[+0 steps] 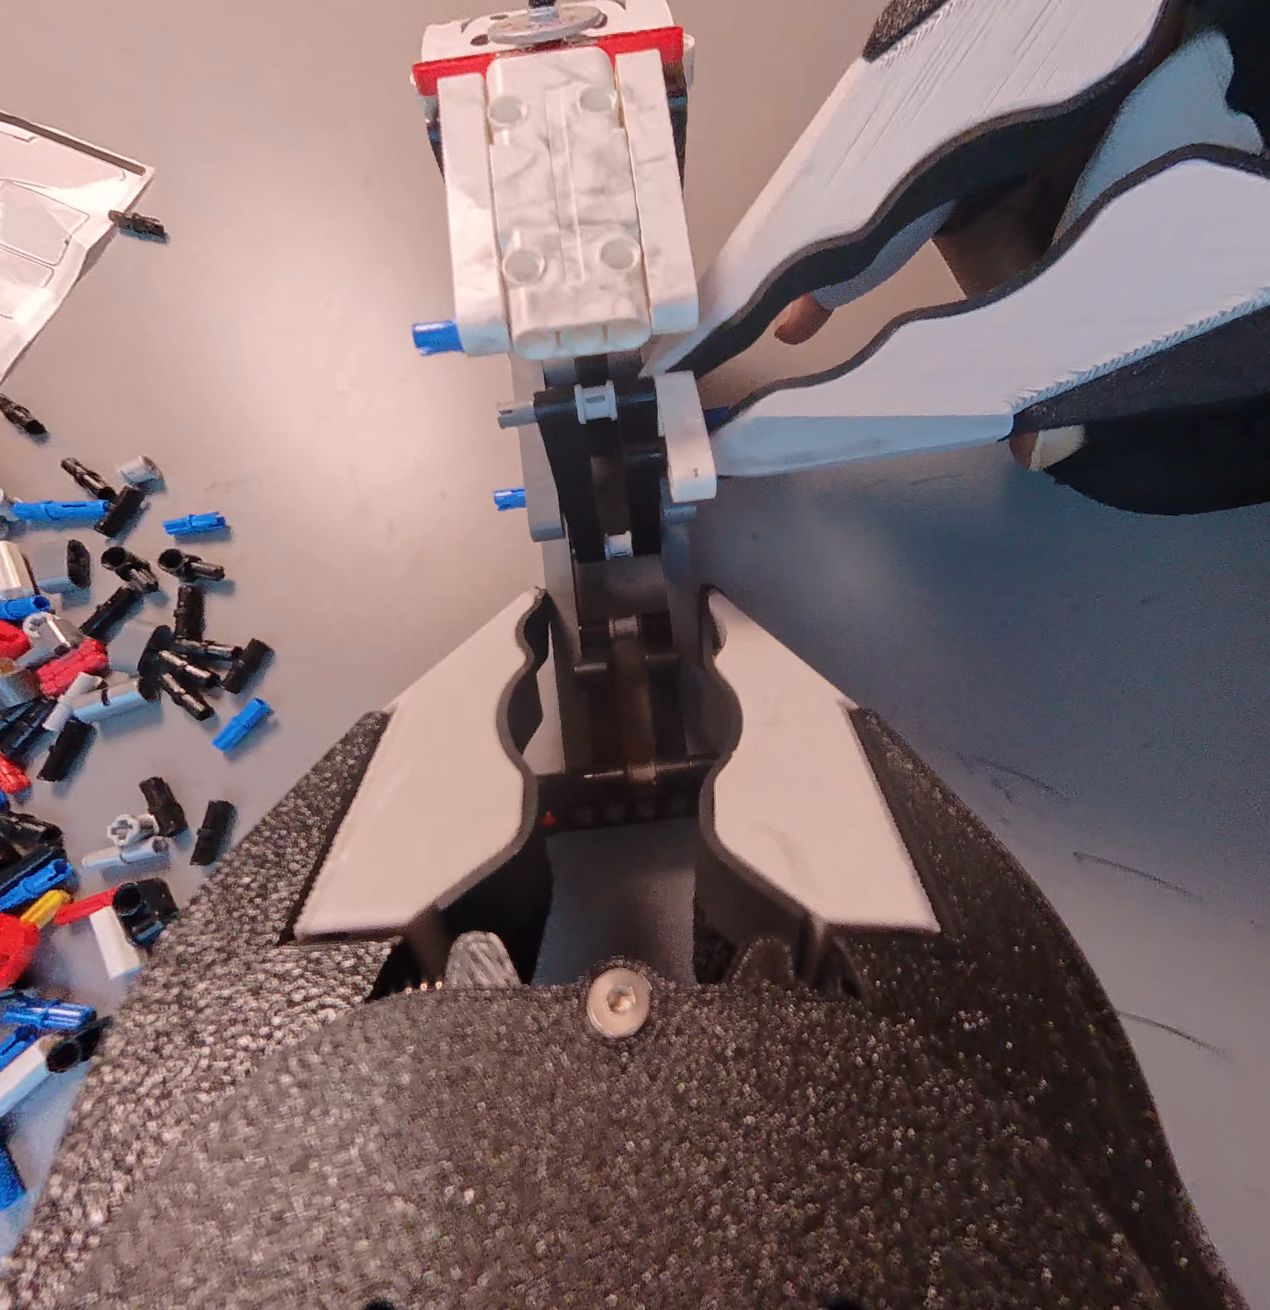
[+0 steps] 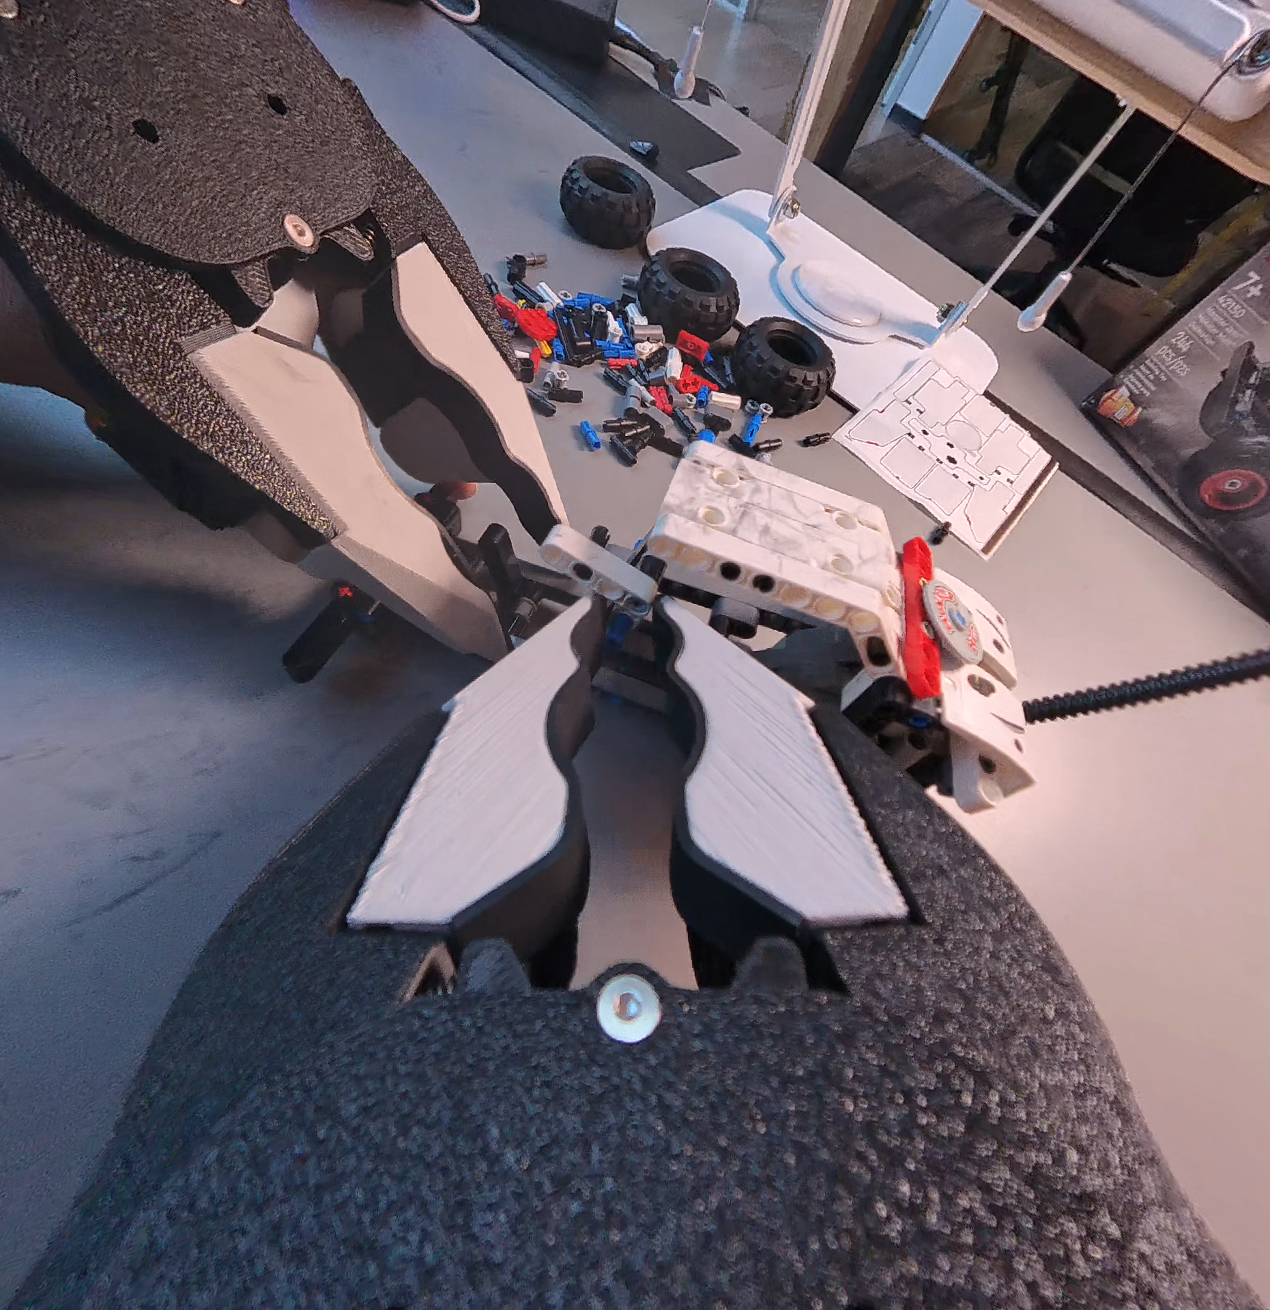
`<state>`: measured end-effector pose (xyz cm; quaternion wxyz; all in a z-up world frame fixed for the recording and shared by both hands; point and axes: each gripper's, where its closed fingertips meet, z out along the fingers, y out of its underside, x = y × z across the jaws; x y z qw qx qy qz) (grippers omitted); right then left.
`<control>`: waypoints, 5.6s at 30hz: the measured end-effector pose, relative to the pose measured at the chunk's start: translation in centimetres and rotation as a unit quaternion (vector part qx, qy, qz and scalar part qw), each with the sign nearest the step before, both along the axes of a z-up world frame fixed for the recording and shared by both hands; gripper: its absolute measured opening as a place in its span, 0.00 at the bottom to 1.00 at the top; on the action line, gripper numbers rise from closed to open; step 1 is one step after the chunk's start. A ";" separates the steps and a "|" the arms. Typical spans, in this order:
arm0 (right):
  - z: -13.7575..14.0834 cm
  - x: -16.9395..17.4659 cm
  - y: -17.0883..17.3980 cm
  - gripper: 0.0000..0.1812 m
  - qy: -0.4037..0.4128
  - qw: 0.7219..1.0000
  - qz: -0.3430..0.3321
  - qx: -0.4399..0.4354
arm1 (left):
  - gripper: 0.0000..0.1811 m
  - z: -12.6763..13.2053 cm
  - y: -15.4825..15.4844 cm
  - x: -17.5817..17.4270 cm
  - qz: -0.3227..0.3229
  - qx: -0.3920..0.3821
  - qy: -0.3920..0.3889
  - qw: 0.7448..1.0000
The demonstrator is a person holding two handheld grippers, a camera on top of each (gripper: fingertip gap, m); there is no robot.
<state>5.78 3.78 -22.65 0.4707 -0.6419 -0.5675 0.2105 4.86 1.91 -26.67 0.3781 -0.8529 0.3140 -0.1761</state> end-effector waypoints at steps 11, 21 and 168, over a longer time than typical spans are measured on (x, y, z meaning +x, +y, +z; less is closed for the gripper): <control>0.7 -0.8 -0.5 0.05 0.008 0.999 0.032 0.010 | 0.30 1.7 -1.1 0.4 -0.010 -0.057 -0.121 0.991; 0.7 -1.6 -1.4 0.06 0.019 0.997 0.069 0.022 | 0.23 0.9 -0.4 0.1 0.012 -0.045 -0.082 0.996; 20.6 -13.7 22.8 0.23 0.155 0.976 0.037 -0.147 | 0.32 19.7 19.3 -8.4 0.115 0.544 0.332 0.762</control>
